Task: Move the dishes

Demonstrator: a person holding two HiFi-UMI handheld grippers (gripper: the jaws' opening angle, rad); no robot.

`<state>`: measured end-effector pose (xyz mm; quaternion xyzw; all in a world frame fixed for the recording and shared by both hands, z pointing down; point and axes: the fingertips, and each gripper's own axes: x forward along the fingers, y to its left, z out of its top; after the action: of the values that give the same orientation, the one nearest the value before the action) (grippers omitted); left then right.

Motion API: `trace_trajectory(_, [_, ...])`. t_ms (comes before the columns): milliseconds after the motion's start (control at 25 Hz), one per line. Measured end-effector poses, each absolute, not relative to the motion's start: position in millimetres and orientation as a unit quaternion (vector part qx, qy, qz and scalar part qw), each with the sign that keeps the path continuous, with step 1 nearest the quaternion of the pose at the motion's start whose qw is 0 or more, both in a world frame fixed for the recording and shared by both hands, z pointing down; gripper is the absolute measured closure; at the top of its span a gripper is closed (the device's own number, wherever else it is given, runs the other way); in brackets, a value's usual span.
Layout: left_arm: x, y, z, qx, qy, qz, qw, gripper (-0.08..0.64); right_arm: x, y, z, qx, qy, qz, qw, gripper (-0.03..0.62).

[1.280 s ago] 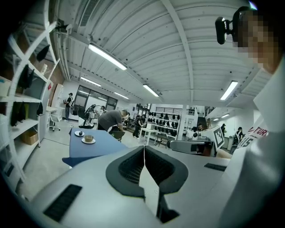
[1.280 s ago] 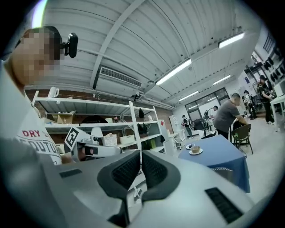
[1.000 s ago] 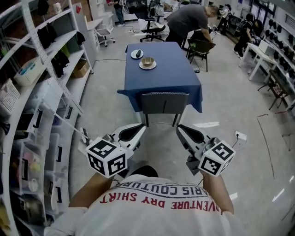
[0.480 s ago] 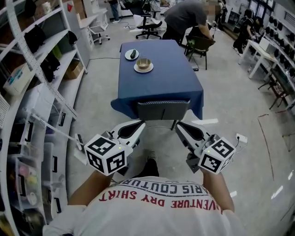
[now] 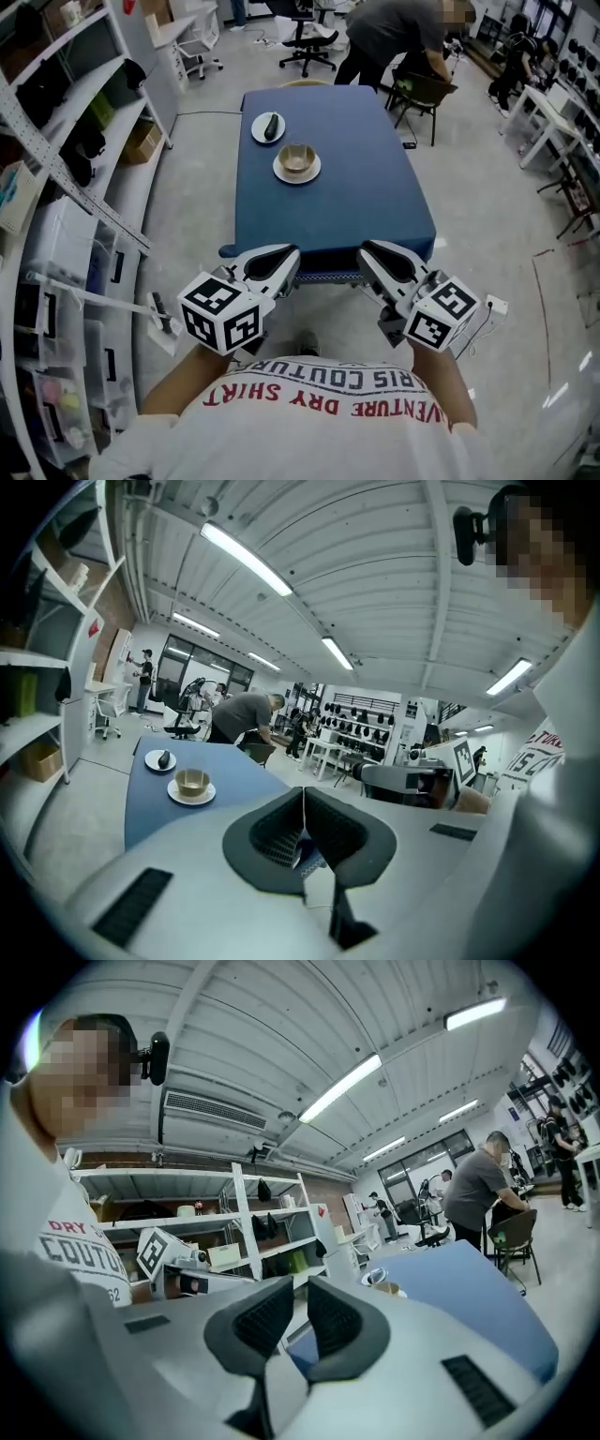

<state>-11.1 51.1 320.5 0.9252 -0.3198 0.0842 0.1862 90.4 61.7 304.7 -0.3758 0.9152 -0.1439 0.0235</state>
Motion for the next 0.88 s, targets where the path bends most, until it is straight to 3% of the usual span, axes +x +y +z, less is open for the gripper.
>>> trace_trajectory(80, [-13,22,325,0.922,-0.325,0.083,0.192,0.531,91,33,305,-0.376,0.916,-0.140,0.020,0.559])
trace_trajectory(200, [-17,-9,332,0.918,-0.331,0.080,0.201,0.531,91,0,311,-0.374,0.917,-0.138,0.014,0.437])
trace_trajectory(440, [-31,-44,346,0.911,-0.347,0.081,0.210,0.531,83,-47,324,-0.373,0.920,-0.116,-0.008,0.325])
trace_trajectory(600, [-36,-58,351,0.904,-0.358,0.078,0.218,0.531,78,-71,335,-0.379,0.920,-0.093,-0.045,0.280])
trace_trajectory(880, [-43,-87,359,0.891,-0.383,0.080,0.230,0.531,65,-122,361,-0.367,0.922,-0.075,-0.102,0.255])
